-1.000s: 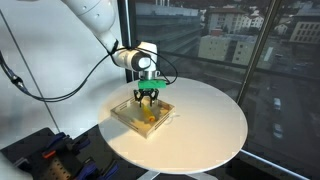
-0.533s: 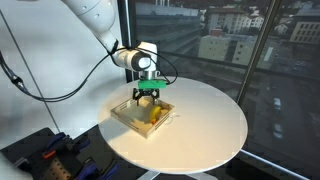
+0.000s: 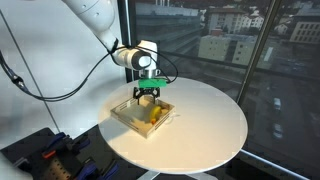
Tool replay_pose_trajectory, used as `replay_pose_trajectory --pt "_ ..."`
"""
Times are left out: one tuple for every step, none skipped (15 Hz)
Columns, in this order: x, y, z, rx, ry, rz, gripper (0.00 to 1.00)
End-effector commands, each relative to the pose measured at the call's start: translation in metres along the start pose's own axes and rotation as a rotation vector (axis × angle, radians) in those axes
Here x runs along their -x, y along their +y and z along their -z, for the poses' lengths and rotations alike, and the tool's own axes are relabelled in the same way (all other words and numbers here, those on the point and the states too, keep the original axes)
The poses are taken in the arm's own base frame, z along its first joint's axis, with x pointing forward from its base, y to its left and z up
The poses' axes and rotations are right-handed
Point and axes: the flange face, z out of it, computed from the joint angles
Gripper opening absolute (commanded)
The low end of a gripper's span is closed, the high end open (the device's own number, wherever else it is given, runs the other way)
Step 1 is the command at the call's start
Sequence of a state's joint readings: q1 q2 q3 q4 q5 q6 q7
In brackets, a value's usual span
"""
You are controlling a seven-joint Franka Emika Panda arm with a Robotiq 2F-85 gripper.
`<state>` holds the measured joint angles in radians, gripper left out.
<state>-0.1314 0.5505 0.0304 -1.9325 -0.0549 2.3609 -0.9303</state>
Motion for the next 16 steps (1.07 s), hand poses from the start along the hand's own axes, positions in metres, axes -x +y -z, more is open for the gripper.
replay_pose_trajectory --pt "0.003 0.002 0.032 0.026 0.012 0.004 1.0" --pt "0.003 0.002 0.039 0.033 0.016 0.005 1.0" --pt "0.003 0.002 0.047 0.039 0.02 0.003 1.0" --pt "0.003 0.002 0.055 0.046 0.025 0.001 1.0" --pt "0.003 0.001 0.064 0.053 0.03 -0.001 1.0" --pt "0.003 0.0 0.071 0.06 0.032 -0.003 1.0" --pt "0.004 -0.001 0.078 0.066 0.036 -0.005 1.0" --pt "0.005 -0.002 0.084 0.066 0.035 -0.014 1.0" --pt "0.005 -0.004 0.09 0.067 0.036 -0.019 1.0" --pt "0.006 -0.005 0.094 0.063 0.034 -0.033 1.0" --pt "0.007 -0.007 0.099 0.059 0.032 -0.049 1.0" --pt "0.008 -0.008 0.102 0.053 0.029 -0.065 1.0" --pt "0.009 -0.011 0.106 0.048 0.027 -0.087 1.0" --pt "0.011 -0.012 0.11 0.045 0.029 -0.111 1.0" --pt "0.011 -0.014 0.114 0.041 0.028 -0.129 1.0" --pt "0.012 -0.016 0.118 0.039 0.028 -0.151 1.0"
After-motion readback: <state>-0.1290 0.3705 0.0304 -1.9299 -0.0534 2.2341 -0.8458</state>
